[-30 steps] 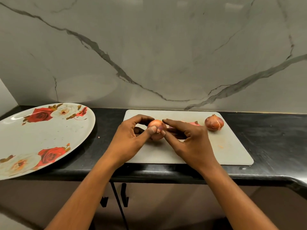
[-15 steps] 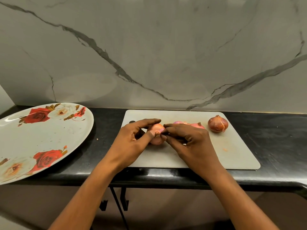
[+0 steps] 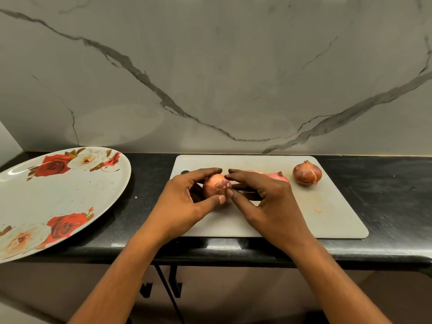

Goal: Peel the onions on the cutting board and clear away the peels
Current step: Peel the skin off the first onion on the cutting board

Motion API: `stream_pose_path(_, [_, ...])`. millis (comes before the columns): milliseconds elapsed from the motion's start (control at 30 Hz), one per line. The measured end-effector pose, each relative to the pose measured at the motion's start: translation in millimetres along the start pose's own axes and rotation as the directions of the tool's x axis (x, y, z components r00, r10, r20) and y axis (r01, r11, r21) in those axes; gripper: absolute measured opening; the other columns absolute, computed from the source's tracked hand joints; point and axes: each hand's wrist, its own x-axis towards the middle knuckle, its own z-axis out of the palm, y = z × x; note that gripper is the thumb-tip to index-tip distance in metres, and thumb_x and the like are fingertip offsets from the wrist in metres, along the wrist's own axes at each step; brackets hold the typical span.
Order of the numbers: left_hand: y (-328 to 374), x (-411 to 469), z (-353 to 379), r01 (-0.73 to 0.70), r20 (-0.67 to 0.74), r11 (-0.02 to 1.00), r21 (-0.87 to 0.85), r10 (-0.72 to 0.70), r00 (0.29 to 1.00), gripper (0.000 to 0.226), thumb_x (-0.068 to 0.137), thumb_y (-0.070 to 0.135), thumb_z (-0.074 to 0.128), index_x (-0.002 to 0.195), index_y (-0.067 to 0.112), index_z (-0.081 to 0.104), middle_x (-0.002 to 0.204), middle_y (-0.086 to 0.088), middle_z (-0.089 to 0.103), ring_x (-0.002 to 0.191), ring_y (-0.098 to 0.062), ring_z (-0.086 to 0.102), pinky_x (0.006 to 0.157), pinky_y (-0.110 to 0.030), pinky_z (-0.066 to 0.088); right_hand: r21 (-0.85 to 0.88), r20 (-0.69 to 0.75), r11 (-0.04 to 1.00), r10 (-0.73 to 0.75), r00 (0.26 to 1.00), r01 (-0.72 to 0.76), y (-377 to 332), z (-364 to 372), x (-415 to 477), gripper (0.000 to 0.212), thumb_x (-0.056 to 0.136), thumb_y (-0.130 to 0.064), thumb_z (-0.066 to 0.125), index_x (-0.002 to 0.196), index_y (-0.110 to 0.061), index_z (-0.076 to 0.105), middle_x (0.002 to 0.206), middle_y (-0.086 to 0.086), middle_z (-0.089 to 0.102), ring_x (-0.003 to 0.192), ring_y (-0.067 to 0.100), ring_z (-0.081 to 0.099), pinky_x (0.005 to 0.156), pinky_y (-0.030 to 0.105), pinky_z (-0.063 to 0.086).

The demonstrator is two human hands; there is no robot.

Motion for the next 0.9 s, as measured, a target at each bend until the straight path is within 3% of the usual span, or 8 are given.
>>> stream_pose_path(100, [0.4, -0.2, -0.8, -0.011, 0.014, 1.000, -0.014, 0.012, 1.000, 0.055, 0.083, 0.024, 0.090, 0.133, 0.036, 0.070, 0.126, 0.009, 0.071, 0.105, -0.019, 0.073, 0.093, -0.041, 0.062, 0.026, 0.018, 1.000, -0.003, 1.000, 0.002, 1.1, 0.6, -0.5, 0.030, 0.094, -0.014, 0.080, 0.124, -0.021, 0.079, 0.131, -0.004, 0.074, 0.123, 0.001, 0.067, 0.088, 0.024, 0.063])
stream_pose_path(300, [-1.0, -1.1, -3.2, -0.013, 0.061, 0.998, -0.061, 0.016, 0.998, 0.056, 0.084, 0.021, 0.089, 0.134, 0.033, 0.069, 0.130, 0.009, 0.070, 0.114, -0.018, 0.071, 0.098, -0.042, 0.061, -0.017, -0.002, 1.000, -0.004, 1.000, 0.004, 2.9, -2.4, 1.4, 0.020, 0.095, -0.012, 0.079, 0.114, -0.018, 0.082, 0.114, -0.007, 0.080, 0.107, 0.001, 0.073, 0.089, 0.026, 0.061])
stream_pose_path(433, [0.0, -1.5, -4.4, -0.012, 0.063, 0.993, -0.117, 0.020, 0.998, 0.055, 0.084, 0.013, 0.087, 0.133, 0.033, 0.069, 0.130, 0.011, 0.069, 0.120, -0.014, 0.068, 0.100, -0.037, 0.060, -0.037, -0.019, 0.998, 0.051, 0.999, -0.051, 3.7, -1.4, 2.4, 0.015, 0.099, -0.014, 0.074, 0.113, -0.017, 0.079, 0.099, -0.011, 0.077, 0.091, 0.004, 0.073, 0.082, 0.026, 0.060])
stream_pose_path(567, [1.2, -1.9, -4.5, -0.025, 0.057, 0.995, -0.095, 0.030, 0.998, 0.056, 0.085, 0.012, 0.086, 0.133, 0.036, 0.068, 0.131, 0.012, 0.068, 0.121, -0.011, 0.067, 0.101, -0.034, 0.059, 0.014, -0.047, 0.990, 0.141, 0.989, -0.140, 3.6, -2.4, 1.8, 0.013, 0.100, -0.015, 0.073, 0.112, -0.016, 0.078, 0.096, -0.011, 0.078, 0.088, 0.003, 0.076, 0.081, 0.031, 0.063])
stream_pose_path(767, [-0.5, -0.6, -5.2, -0.006, 0.046, 0.997, -0.073, 0.010, 0.999, 0.057, 0.083, 0.015, 0.089, 0.130, 0.036, 0.063, 0.127, 0.009, 0.069, 0.114, -0.018, 0.070, 0.097, -0.043, 0.062, 0.065, -0.076, 0.981, 0.186, 0.980, -0.182, 2.3, -2.2, 0.1, 0.015, 0.097, -0.015, 0.076, 0.110, -0.017, 0.081, 0.096, -0.011, 0.081, 0.085, 0.003, 0.078, 0.083, 0.040, 0.065])
stream_pose_path(900, [-1.4, -0.7, -5.2, -0.005, 0.063, 0.998, -0.067, 0.009, 0.998, 0.057, 0.081, 0.020, 0.091, 0.127, 0.034, 0.061, 0.122, 0.006, 0.071, 0.107, -0.024, 0.073, 0.092, -0.049, 0.063, 0.091, -0.016, 0.980, 0.182, 0.983, -0.180, -3.6, -4.0, 0.4, 0.032, 0.094, -0.028, 0.080, 0.124, -0.018, 0.078, 0.109, -0.009, 0.080, 0.097, -0.001, 0.076, 0.087, 0.024, 0.063])
